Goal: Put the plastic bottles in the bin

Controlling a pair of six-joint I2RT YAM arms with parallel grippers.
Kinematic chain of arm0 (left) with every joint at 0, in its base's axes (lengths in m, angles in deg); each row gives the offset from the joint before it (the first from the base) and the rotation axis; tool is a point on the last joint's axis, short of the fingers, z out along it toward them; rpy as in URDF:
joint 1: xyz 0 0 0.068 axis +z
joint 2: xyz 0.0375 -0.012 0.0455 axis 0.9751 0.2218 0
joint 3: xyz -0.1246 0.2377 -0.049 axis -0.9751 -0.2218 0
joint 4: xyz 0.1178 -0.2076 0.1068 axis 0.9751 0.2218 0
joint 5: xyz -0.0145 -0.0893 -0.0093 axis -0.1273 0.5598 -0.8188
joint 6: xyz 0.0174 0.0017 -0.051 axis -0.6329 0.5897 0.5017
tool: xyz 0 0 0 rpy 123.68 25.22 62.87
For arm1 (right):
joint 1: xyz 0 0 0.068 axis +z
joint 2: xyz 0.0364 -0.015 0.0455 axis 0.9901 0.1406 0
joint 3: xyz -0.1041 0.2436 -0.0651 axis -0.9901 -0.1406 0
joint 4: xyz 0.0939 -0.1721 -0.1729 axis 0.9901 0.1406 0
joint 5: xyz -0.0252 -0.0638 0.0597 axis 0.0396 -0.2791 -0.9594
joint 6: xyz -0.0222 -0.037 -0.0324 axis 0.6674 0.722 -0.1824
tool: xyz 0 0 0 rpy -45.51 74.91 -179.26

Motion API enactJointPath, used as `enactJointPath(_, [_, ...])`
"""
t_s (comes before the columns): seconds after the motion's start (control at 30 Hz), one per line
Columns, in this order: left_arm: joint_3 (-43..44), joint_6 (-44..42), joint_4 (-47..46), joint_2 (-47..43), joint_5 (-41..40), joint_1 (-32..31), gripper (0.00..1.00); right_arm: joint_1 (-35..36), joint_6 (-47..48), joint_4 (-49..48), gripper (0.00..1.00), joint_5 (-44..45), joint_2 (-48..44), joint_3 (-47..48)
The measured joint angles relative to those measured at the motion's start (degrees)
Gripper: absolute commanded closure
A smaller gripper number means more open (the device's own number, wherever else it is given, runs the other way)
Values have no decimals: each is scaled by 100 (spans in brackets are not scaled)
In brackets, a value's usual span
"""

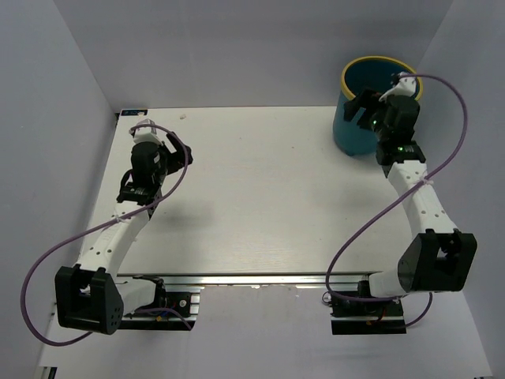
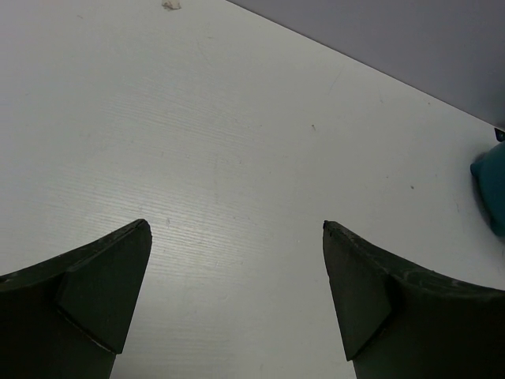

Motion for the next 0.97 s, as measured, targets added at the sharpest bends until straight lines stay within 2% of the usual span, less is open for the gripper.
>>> enactJointPath(0.17, [-240, 59, -17, -315, -214, 4, 2, 575, -407, -26, 11, -247, -667, -1530])
enactJointPath(0.37, [-415, 140, -129, -468, -264, 17, 2, 1683, -544, -481, 11, 59, -1541, -3178])
enactJointPath(0.5, [-476, 144, -79, -522, -334, 17, 2, 1740, -667, -789, 11, 214, -1871, -4223])
enactJointPath(0.97, [-603, 162, -83, -861, -509, 31, 2, 1725, -907, -1403, 11, 706, -2938, -4743])
